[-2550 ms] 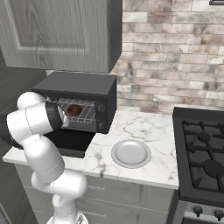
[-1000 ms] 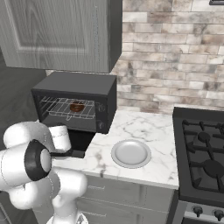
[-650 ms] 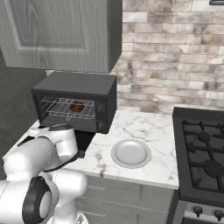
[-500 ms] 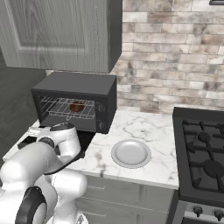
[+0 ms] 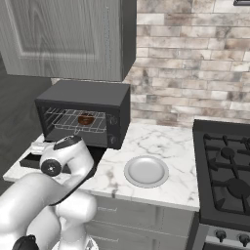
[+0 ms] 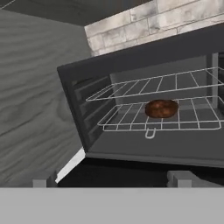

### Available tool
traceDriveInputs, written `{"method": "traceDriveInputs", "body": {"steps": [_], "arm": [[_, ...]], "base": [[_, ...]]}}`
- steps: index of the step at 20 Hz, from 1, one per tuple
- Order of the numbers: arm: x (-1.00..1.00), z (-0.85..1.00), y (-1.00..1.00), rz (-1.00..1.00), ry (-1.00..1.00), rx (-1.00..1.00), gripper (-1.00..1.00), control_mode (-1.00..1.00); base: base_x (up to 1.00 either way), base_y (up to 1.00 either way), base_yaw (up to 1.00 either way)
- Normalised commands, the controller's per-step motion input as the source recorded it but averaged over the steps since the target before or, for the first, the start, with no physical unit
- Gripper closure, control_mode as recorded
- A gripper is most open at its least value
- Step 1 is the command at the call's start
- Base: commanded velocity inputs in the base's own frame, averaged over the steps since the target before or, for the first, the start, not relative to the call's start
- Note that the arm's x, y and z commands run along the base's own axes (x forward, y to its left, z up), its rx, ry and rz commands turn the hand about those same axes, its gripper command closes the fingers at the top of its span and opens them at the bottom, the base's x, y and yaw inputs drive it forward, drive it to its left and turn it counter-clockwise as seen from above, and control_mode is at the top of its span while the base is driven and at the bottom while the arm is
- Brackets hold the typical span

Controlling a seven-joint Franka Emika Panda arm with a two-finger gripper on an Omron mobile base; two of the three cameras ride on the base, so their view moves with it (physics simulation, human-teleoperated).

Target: Pick up the bagel from the plate, place it on the toaster oven rack, close the door, and set the timer.

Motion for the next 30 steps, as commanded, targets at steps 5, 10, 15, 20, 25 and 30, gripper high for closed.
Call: {"method": "traceDriveInputs", "body": {"steps": [5, 10, 15, 20, 25, 30], "arm": [[-0.52, 1.0, 0.18, 0.0, 0.3, 0.0, -1.0, -1.0], [-0.51, 1.0, 0.33, 0.01, 0.09, 0.0, -1.0, -1.0], [-0.18, 1.0, 0.66, 0.21, 0.01, 0.18, -1.0, -1.0], [-0.11, 1.0, 0.59, 0.26, 0.18, 0.41, -1.0, -1.0], [-0.35, 1.0, 0.32, 0.23, 0.3, 0.5, -1.0, -1.0], [-0.72, 1.0, 0.0, 0.07, 0.4, 0.52, -1.0, -1.0]], "base": [[0.0, 0.0, 0.0], [0.0, 0.0, 0.0], [0.0, 0.0, 0.0], [0.0, 0.0, 0.0], [0.0, 0.0, 0.0], [0.0, 0.0, 0.0]]}}
